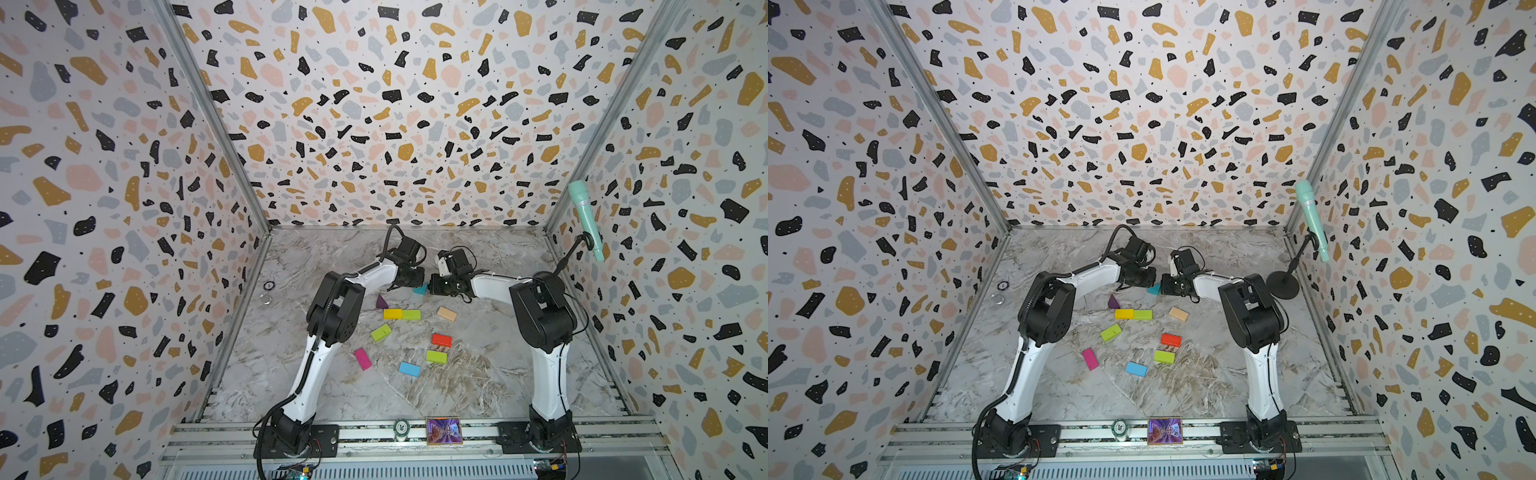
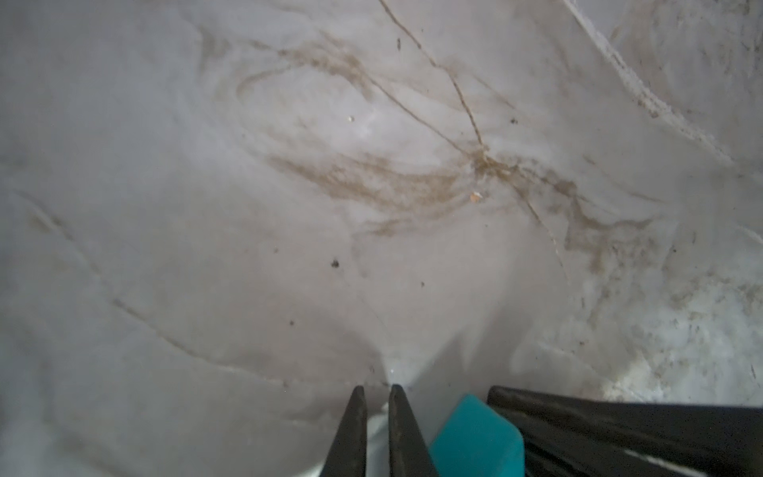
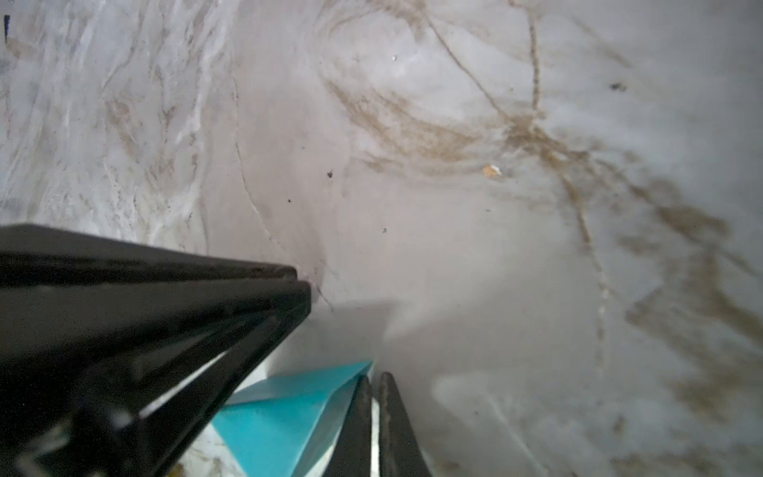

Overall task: Assemble a carrot with building blocks
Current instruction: Assemble the building block at the center of the board.

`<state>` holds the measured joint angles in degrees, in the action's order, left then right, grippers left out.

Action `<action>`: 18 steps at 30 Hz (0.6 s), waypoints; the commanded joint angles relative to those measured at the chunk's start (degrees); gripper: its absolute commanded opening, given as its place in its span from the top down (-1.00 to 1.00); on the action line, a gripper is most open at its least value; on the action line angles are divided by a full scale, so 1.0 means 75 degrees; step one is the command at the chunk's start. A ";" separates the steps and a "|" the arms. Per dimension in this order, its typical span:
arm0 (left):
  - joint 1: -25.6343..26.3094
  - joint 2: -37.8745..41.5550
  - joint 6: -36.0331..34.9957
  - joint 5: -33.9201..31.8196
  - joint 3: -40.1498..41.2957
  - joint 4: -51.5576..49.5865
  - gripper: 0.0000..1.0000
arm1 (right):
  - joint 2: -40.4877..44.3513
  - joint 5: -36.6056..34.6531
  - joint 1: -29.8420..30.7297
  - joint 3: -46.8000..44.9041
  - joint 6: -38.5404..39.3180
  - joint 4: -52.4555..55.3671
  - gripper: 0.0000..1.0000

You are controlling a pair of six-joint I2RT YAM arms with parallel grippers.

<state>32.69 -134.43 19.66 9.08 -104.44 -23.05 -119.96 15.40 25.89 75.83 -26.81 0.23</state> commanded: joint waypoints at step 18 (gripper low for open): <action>0.0294 0.1065 0.0165 0.0197 0.1725 0.0343 0.75 | 0.0694 -0.0287 0.0515 -0.0882 -0.0310 -0.0031 0.79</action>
<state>34.33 -127.48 20.40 10.24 -93.03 -19.92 -117.12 14.41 28.95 70.72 -28.34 -3.05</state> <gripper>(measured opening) 0.127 0.103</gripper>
